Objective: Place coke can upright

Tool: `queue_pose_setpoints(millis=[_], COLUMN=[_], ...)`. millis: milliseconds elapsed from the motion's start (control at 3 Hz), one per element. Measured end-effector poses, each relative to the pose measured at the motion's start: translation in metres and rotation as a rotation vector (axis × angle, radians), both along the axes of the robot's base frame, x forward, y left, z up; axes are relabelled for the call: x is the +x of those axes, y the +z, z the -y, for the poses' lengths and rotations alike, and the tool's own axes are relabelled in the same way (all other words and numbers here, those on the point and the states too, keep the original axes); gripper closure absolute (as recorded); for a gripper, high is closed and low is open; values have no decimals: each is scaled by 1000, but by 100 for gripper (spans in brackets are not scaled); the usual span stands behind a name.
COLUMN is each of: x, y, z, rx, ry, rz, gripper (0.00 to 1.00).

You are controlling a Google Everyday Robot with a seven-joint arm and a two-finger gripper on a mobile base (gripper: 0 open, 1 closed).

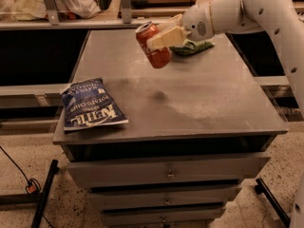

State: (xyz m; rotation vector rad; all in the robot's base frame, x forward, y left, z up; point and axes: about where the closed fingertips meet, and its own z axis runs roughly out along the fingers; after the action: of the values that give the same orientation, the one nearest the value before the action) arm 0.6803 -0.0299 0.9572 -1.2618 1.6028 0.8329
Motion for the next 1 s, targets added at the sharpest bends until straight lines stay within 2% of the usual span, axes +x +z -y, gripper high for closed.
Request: queue_pose_setpoints(millis=[333,667,1000], x=[2,-1,-12], y=[-2,-5,-1], z=[-2,5,20], rx=[56,172,260], ry=[24,39,38], rz=[1,21,70], gripper=[100,100,100])
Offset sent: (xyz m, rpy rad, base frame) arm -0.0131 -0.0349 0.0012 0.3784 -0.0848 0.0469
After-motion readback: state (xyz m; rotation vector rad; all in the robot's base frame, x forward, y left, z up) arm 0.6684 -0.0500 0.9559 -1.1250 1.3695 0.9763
